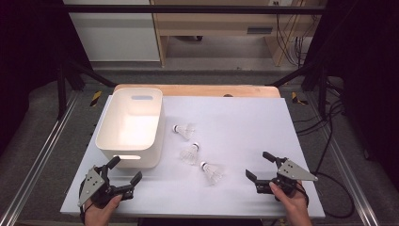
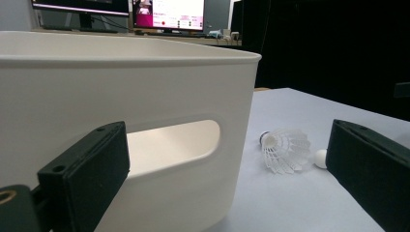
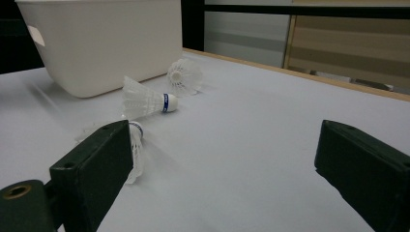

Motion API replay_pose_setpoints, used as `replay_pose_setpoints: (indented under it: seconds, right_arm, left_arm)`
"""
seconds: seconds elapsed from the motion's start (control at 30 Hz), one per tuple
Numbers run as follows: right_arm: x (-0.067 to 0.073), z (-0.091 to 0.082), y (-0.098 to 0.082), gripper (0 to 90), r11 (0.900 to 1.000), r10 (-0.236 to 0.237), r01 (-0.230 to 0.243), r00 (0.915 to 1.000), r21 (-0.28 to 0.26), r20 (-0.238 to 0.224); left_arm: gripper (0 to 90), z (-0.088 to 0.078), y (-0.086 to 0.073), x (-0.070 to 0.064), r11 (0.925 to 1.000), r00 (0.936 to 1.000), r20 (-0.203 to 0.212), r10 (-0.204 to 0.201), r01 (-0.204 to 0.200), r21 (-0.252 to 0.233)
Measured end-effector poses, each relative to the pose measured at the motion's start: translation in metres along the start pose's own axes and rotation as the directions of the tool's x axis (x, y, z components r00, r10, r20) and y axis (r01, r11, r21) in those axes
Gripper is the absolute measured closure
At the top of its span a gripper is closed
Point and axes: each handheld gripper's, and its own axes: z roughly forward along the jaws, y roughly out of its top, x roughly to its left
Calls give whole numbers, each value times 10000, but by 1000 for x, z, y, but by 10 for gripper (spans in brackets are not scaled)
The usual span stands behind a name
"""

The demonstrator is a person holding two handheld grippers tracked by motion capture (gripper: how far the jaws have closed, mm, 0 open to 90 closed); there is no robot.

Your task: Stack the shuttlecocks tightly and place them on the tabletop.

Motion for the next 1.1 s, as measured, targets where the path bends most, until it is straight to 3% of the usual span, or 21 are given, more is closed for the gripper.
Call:
replay_pose_setpoints:
  seconds: [0.23,0.37,0.47,0.6,0.63,0.87,1.1]
  right_arm:
    - [-1,-1,0,65,10000,-46,46,10000,34,69]
    - [2,-4,3,66,9998,-176,176,9998,5,117]
    - [2,-4,2,65,10000,-73,72,9998,51,199]
    - [1,-4,1,64,10000,-70,69,9997,50,247]
    - [1,-4,2,64,10000,-40,39,9997,44,232]
    - [1,-3,2,61,10000,34,-34,9999,9,148]
    - [4,-3,3,60,9999,-65,65,9999,84,93]
  left_arm:
    - [19,-2,0,2,9996,9995,-201,-263,263,-44]
    - [20,-4,2,-7,9999,9999,-128,20,-17,162]
    - [21,0,5,-20,9993,10000,83,46,-49,368]
    - [23,12,8,-44,9965,9963,793,336,-395,739]
    - [23,18,11,-56,9948,9938,1007,462,-549,853]
    - [25,39,22,-83,9934,9882,1464,446,-594,984]
    - [29,82,38,-108,9853,9808,1692,970,-1187,1232]
